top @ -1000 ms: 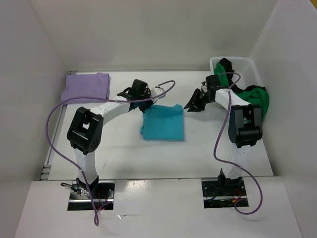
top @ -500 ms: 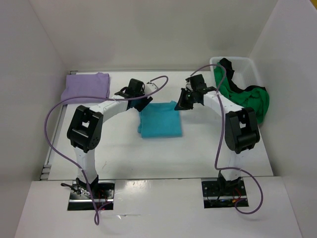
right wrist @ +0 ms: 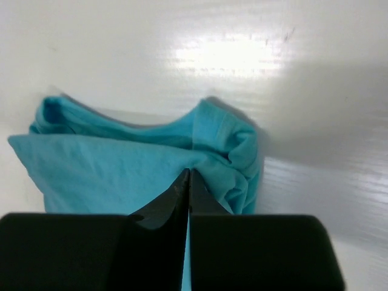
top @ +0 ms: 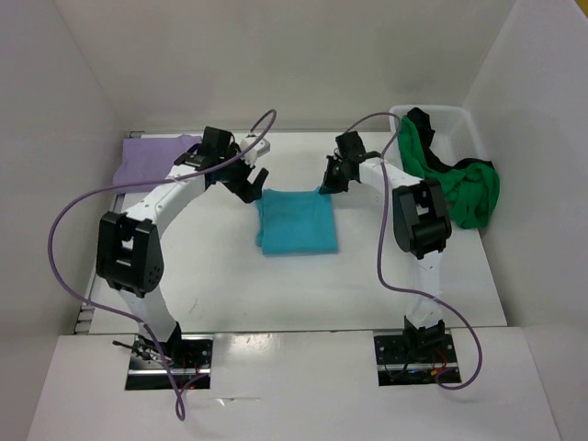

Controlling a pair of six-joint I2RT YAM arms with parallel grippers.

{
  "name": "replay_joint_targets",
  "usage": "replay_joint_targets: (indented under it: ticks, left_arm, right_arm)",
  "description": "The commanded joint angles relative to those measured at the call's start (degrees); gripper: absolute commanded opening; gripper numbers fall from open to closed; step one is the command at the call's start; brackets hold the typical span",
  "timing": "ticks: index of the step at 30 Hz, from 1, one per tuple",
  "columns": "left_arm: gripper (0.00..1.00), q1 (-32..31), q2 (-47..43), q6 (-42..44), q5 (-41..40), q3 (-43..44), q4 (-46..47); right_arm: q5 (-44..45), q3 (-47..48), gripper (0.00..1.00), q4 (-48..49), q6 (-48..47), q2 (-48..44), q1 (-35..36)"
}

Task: Fold and stack the t-shirts
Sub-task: Fold the long partially folded tshirt into a neat square, then put the neatly folded tshirt into the corner of the board with the left arm

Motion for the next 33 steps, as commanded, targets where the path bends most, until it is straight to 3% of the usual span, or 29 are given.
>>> replay_joint_targets:
  ticks: [1,6,11,15,18,21,25,33]
  left_arm:
    - [1.00,-0.1,-4.0,-1.3,13.8,-4.5,-4.3]
    - [1.00,1.3,-6.0,-4.9,20.2,-10.5,-3.4]
    - [1.00,3.6,-7.1,-7.8,25.3,-9.3,-4.5]
    - [1.00,10.7,-3.5,0.7,32.0,-3.4,-19.3]
    - [1.00,17.4,-1.1,7.6,28.2,-2.7,-26.9]
    - [1.00,16.2,-2.1,1.7,24.4,-5.0,-23.0]
    - [1.00,8.8,-3.2,-8.1,22.8,-6.7,-10.4]
    - [1.00,4.3,7.7,-14.3,19.2,-4.7,-6.5]
  right_arm:
    - [4.5,4.2,0.05,0.0,-0.2,0.0,-0.2]
    - [4.6,2.6,0.19,-0.8,0.4,-4.0,0.4]
    - [5.9,-2.5,0.29,-2.6,0.9,-13.6,4.1]
    - [7.5,-7.4,0.38,-3.7,1.5,-20.4,7.3]
    - [8.3,-12.5,0.39,-3.7,2.1,-25.6,8.8]
    - [8.9,-16.1,0.39,-3.7,2.6,-30.0,9.5]
    - [10.2,-19.0,0.40,-3.7,3.9,-34.3,10.1]
    - [12.6,-23.0,0.42,-5.8,6.6,-39.6,10.1]
